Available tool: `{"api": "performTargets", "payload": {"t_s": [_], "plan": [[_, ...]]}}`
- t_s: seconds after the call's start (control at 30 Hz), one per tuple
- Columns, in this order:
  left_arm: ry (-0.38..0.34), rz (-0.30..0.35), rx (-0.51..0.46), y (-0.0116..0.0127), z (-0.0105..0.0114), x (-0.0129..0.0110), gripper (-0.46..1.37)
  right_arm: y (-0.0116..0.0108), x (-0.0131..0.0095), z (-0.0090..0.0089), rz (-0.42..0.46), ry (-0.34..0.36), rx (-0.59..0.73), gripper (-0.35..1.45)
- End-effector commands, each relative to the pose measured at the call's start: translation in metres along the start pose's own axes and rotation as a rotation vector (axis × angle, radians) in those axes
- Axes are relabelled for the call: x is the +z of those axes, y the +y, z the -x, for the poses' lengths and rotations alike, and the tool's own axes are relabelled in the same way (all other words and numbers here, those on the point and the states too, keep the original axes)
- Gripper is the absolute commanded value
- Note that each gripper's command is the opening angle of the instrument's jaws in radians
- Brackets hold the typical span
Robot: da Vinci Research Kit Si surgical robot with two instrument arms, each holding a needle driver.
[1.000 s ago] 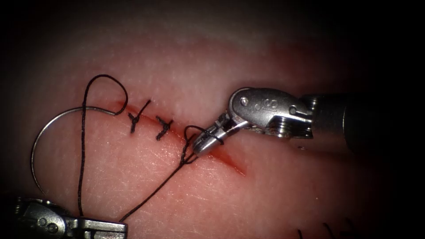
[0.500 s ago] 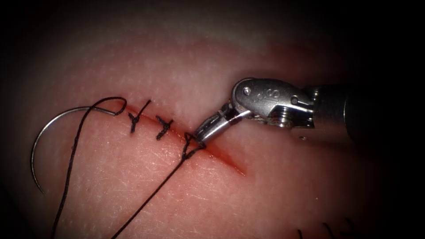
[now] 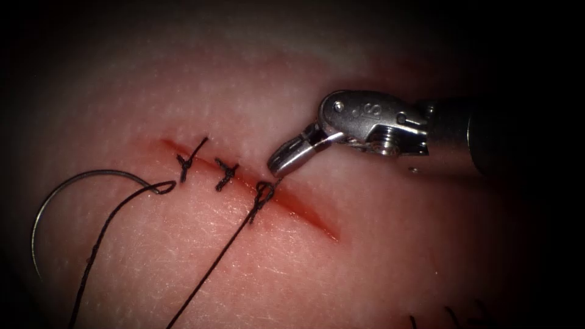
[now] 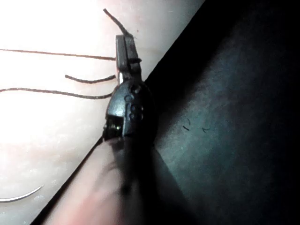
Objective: Wound Closure
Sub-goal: Pull the right gripper up and the left gripper down to tighten the suture
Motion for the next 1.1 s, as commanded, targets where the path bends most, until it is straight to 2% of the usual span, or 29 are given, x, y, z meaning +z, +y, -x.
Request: {"api": "performTargets", "payload": {"t_s": [0.03, 0.33, 0.47, 0.87, 1.1], "plan": [[0.000, 0.001, 0.001, 0.0004, -0.0002, -0.0002, -0.35, 0.0000, 0.0000, 0.0001, 0.010, 0.000, 0.000, -0.35], [0.002, 0.006, 0.011, 0.0028, -0.0013, -0.0016, -0.35, 0.0005, 0.0000, 0.0004, 0.045, -0.018, 0.008, -0.35], [0.011, 0.008, 0.014, 0.0039, -0.0016, -0.0015, -0.35, 0.0013, -0.0001, 0.0008, 0.076, -0.056, 0.021, -0.35], [0.014, 0.015, 0.032, 0.0059, -0.0007, -0.0020, -0.35, 0.0019, -0.0010, 0.0015, 0.119, -0.081, -0.018, -0.35], [0.016, 0.018, 0.026, 0.0063, -0.0002, -0.0025, -0.35, 0.0018, -0.0017, 0.0017, 0.141, -0.089, -0.035, -0.35]]}}
